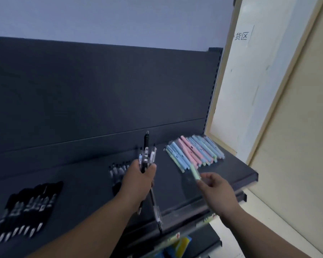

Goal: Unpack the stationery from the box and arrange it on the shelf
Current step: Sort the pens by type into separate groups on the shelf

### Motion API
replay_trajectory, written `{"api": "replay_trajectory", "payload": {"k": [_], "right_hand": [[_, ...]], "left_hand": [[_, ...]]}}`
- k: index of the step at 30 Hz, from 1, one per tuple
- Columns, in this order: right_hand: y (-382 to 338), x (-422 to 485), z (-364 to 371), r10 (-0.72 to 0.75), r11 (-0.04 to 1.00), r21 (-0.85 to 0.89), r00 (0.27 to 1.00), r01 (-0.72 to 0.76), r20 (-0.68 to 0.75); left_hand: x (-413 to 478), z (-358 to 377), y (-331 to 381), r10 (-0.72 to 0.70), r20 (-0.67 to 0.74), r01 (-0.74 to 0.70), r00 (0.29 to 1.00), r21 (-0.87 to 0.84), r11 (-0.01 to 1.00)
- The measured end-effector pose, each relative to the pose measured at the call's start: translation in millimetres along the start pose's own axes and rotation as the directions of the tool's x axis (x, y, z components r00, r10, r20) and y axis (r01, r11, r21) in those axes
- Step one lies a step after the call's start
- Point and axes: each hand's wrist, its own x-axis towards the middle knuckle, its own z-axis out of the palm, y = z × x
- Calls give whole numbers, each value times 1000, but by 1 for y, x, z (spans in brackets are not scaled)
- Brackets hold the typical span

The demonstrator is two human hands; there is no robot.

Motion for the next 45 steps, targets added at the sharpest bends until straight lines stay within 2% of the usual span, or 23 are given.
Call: {"api": "replay_trajectory", "payload": {"k": [6, 11, 15, 19, 22, 24, 26, 28, 30, 32, 33, 37, 42, 43, 45], "right_hand": [[-17, 98, -5, -103, 978, -183, 995, 105, 19], [-27, 163, -7, -211, 939, -264, 975, 220, 64], [-24, 202, -5, -278, 879, -351, 945, 323, 172], [-11, 224, -4, -235, 825, -439, 922, 357, 308], [-13, 226, -7, -355, 801, -390, 885, 454, 301], [-23, 215, -6, -510, 773, -271, 817, 573, 271], [-37, 195, -1, -587, 747, -123, 736, 653, 337], [-42, 169, 11, -525, 756, -35, 636, 654, 566], [-39, 147, 25, -367, 807, 9, 489, 591, 791], [-35, 133, 36, -277, 881, 85, 362, 465, 890], [-36, 131, 40, -266, 910, 115, 347, 398, 899], [-54, 128, 53, -312, 934, 181, 453, 308, 836], [-74, 113, 72, -283, 958, 198, 586, 206, 759], [-78, 108, 76, -261, 965, 192, 588, 179, 765], [-87, 97, 84, -254, 966, 237, 527, 100, 811]], "left_hand": [[48, 14, 0, -54, -67, 54, 996, 0, 999], [66, 30, 6, -79, -188, 77, 979, -23, 997], [74, 49, 13, -109, -273, 99, 956, -52, 994], [78, 74, 15, -179, -308, 141, 934, -142, 980], [79, 87, 13, -226, -335, 150, 915, -238, 960], [79, 93, 14, -244, -358, 135, 902, -303, 943], [78, 96, 17, -248, -381, 100, 891, -368, 925], [77, 94, 21, -232, -428, 43, 873, -406, 913], [74, 87, 22, -217, -476, -6, 852, -424, 906], [68, 76, 23, -225, -498, -21, 837, -440, 898], [64, 70, 23, -235, -502, -18, 832, -448, 894], [44, 36, 14, -253, -503, 65, 827, -361, 930], [24, -15, -4, -240, -417, 110, 876, -313, 943], [20, -23, -7, -219, -395, 98, 892, -304, 948], [14, -37, -10, -166, -350, 70, 922, -270, 960]]}}
